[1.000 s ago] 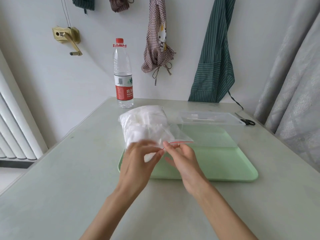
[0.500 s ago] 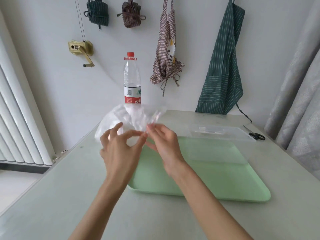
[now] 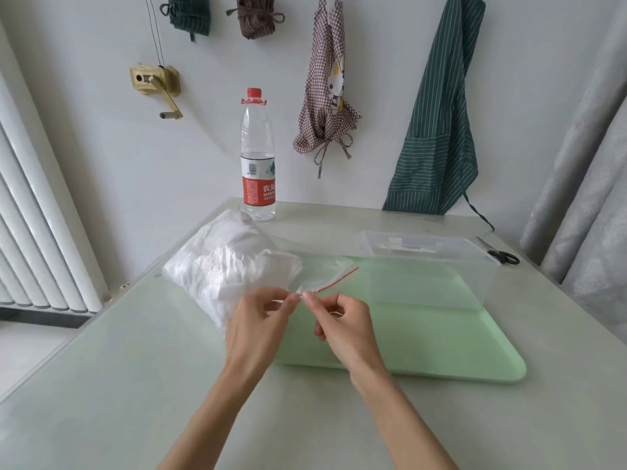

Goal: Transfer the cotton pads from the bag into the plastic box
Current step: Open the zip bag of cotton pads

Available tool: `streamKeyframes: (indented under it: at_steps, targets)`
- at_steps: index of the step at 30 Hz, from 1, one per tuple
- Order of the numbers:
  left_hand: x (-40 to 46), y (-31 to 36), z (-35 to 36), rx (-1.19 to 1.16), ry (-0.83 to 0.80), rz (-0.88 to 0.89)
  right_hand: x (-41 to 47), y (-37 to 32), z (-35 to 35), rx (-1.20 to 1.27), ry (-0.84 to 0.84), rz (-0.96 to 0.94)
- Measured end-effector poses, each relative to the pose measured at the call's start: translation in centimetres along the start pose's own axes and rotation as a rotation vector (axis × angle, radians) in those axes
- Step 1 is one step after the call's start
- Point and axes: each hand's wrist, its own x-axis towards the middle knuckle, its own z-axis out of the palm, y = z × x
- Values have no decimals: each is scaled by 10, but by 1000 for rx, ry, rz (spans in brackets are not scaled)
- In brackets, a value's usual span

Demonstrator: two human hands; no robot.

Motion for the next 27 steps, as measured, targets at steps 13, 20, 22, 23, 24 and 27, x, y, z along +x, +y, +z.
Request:
streamKeyframes:
  at_steps: [13, 20, 22, 23, 24, 27]
  targets:
    - [-9, 6, 8, 133, 190, 223, 7, -7, -17, -100, -112, 100]
    - [-12, 4, 14, 256, 69, 203, -1, -13, -7, 251, -110, 175]
    - [-11, 3, 16, 349, 62, 217, -3, -8, -4, 14, -81, 114]
    - [-11, 3, 15, 352, 71, 217, -4, -5, -4, -135, -60, 57]
    - [-10, 3, 14, 327, 81, 209, -4, -5, -4, -256, -45, -5]
    - [-11, 6, 11, 228, 117, 148, -5, -7, -6, -429, -67, -131]
